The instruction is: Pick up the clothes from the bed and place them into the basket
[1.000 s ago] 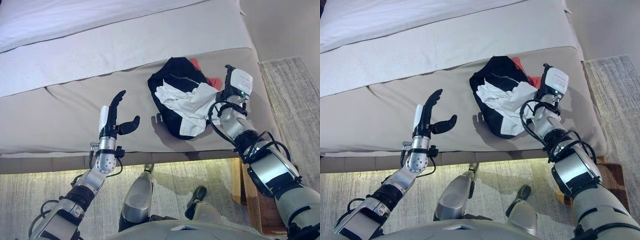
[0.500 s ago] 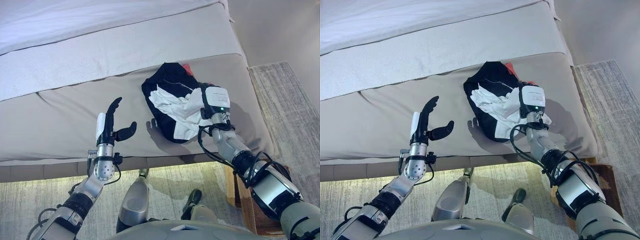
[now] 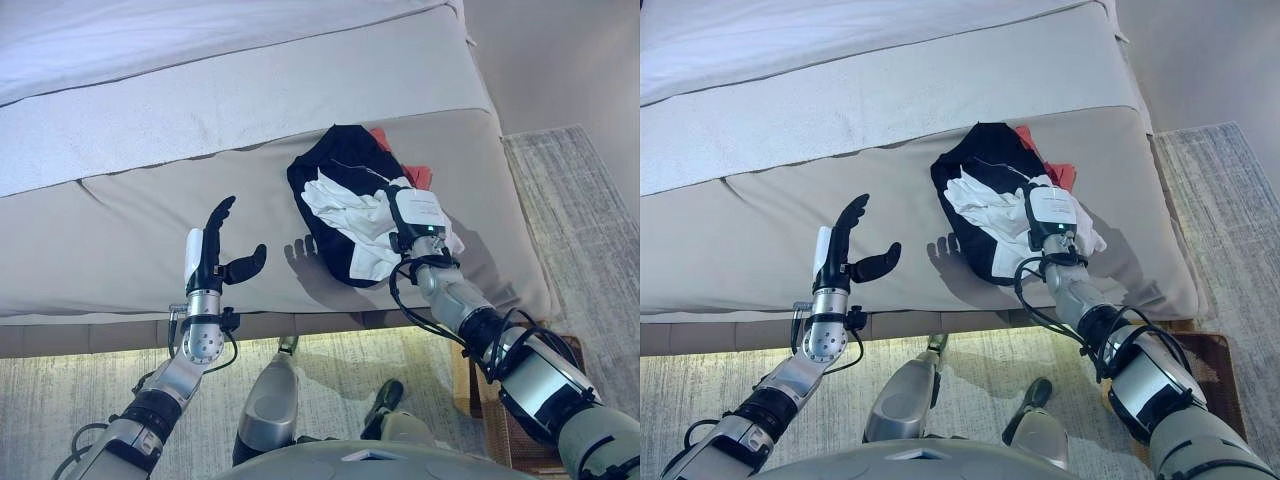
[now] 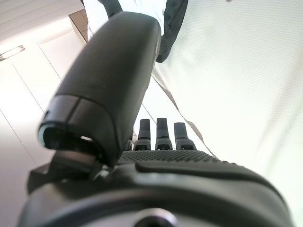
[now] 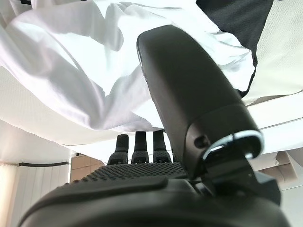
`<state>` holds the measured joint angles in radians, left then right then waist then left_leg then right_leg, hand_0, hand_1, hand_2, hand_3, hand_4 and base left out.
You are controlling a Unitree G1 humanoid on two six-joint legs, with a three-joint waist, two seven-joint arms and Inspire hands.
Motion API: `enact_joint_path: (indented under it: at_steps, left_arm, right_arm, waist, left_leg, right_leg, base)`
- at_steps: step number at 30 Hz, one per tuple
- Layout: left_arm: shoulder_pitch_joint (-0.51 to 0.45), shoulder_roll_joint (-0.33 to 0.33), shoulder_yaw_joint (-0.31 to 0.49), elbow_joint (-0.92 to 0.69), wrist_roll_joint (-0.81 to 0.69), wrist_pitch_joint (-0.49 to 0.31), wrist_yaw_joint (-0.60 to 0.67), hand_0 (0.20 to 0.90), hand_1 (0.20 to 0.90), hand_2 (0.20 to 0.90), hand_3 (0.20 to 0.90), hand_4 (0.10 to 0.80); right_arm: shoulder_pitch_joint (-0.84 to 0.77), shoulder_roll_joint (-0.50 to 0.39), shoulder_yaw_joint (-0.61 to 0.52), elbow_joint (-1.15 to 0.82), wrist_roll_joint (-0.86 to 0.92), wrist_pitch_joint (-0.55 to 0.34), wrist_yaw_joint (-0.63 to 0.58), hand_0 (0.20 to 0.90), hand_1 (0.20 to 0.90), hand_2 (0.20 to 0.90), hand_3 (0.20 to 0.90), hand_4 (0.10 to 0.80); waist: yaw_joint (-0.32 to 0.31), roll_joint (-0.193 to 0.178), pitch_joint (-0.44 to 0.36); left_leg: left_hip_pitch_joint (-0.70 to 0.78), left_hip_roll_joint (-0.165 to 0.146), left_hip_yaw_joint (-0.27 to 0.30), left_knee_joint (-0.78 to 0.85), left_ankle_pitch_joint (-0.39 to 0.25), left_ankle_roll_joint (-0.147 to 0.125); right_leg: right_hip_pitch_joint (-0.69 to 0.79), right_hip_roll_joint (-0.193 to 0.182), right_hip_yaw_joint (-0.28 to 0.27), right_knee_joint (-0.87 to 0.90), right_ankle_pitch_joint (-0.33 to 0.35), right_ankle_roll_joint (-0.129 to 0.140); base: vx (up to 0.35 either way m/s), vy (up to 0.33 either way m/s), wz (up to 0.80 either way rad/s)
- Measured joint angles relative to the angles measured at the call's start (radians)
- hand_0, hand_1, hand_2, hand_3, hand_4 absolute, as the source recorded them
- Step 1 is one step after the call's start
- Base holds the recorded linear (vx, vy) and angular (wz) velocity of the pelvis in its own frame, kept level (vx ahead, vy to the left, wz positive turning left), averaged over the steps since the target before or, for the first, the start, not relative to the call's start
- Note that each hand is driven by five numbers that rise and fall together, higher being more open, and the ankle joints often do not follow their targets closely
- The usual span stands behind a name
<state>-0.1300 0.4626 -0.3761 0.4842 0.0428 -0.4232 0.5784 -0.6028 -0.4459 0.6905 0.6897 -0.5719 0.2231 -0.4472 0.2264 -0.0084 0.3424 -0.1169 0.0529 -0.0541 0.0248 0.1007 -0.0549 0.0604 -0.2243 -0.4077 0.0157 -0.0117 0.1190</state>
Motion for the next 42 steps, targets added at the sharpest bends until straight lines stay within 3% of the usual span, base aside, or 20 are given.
enact_joint_path:
  at_steps: [7, 12, 19, 34, 35, 36, 37, 42]
  left_arm:
    - [0.007, 0.000, 0.001, 0.000, 0.000, 0.000, -0.016, 0.900, 0.900, 0.900, 0.900, 0.800]
    - [0.002, 0.000, -0.001, -0.001, 0.000, -0.019, -0.023, 0.900, 0.900, 0.900, 0.900, 0.800]
    - [0.000, 0.001, -0.002, -0.002, -0.001, -0.022, -0.029, 0.900, 0.900, 0.900, 0.900, 0.800]
    - [-0.034, 0.000, -0.035, -0.001, -0.001, -0.040, -0.034, 0.900, 0.900, 0.900, 0.900, 0.800]
    - [-0.042, 0.000, -0.041, -0.001, -0.002, -0.040, -0.030, 0.900, 0.900, 0.900, 0.900, 0.800]
    - [-0.048, -0.001, -0.044, -0.001, -0.001, -0.041, -0.027, 0.900, 0.900, 0.900, 0.900, 0.800]
    - [-0.052, -0.001, -0.045, -0.001, -0.001, -0.041, -0.027, 0.900, 0.900, 0.900, 0.900, 0.800]
    - [-0.055, -0.001, -0.045, -0.001, -0.001, -0.041, -0.026, 0.900, 0.900, 0.900, 0.900, 0.800]
  right_arm:
    - [-0.001, 0.011, 0.000, 0.013, -0.001, 0.001, 0.020, 0.900, 0.900, 0.900, 0.900, 0.800]
    - [-0.053, 0.067, -0.002, 0.188, 0.003, 0.010, 0.017, 0.900, 0.900, 0.900, 0.900, 0.800]
    - [-0.143, 0.074, -0.019, 0.336, 0.047, -0.005, 0.017, 0.900, 0.900, 0.900, 0.900, 0.800]
    - [-0.243, 0.072, -0.048, 0.454, 0.084, -0.003, 0.057, 0.900, 0.900, 0.900, 0.900, 0.800]
    - [-0.246, 0.072, -0.048, 0.457, 0.085, -0.004, 0.058, 0.867, 0.867, 0.867, 0.862, 0.762]
    - [-0.249, 0.072, -0.048, 0.462, 0.091, -0.005, 0.058, 0.766, 0.766, 0.766, 0.744, 0.644]
    - [-0.252, 0.072, -0.048, 0.464, 0.102, -0.006, 0.058, 0.300, 0.300, 0.300, 0.200, 0.100]
    - [-0.260, 0.068, -0.049, 0.463, 0.124, -0.014, 0.039, 0.300, 0.300, 0.300, 0.200, 0.100]
  waist:
    - [0.020, 0.000, 0.000]
    - [0.041, 0.001, -0.001]
    - [0.068, 0.006, -0.002]
    - [0.091, 0.056, 0.013]
    - [0.091, 0.058, 0.015]
    - [0.091, 0.060, 0.017]
    - [0.090, 0.061, 0.019]
    - [0.089, 0.059, 0.020]
  left_leg:
    - [0.000, 0.001, -0.008, -0.002, 0.002, -0.003]
    - [-0.004, 0.000, -0.017, -0.002, 0.004, -0.006]
    - [-0.028, -0.003, -0.033, -0.002, 0.010, -0.009]
    - [-0.071, -0.002, -0.048, 0.001, 0.014, -0.015]
    - [-0.071, -0.002, -0.049, 0.001, 0.014, -0.015]
    - [-0.072, -0.002, -0.049, 0.001, 0.014, -0.015]
    - [-0.072, -0.002, -0.049, 0.001, 0.014, -0.015]
    - [-0.071, -0.001, -0.049, -0.002, 0.014, -0.015]
  right_leg:
    - [0.005, 0.002, -0.010, -0.001, 0.000, 0.000]
    - [0.006, 0.002, -0.017, -0.002, 0.000, 0.000]
    - [-0.002, 0.005, -0.037, -0.015, 0.000, 0.000]
    - [-0.037, 0.009, -0.050, -0.014, 0.000, 0.000]
    - [-0.037, 0.009, -0.051, -0.014, 0.000, 0.000]
    - [-0.037, 0.010, -0.052, -0.014, 0.000, 0.000]
    - [-0.037, 0.010, -0.053, -0.015, 0.000, 0.000]
    - [-0.037, 0.011, -0.053, -0.016, 0.000, 0.000]
  base:
    - [0.001, -0.007, 0.03]
    - [-0.026, -0.008, 0.04]
    - [-0.039, 0.018, 0.07]
    - [-0.046, 0.009, 0.02]
    - [0.000, 0.000, 0.00]
    - [0.000, 0.000, 0.00]
    - [0.000, 0.000, 0.00]
    - [0.000, 0.000, 0.00]
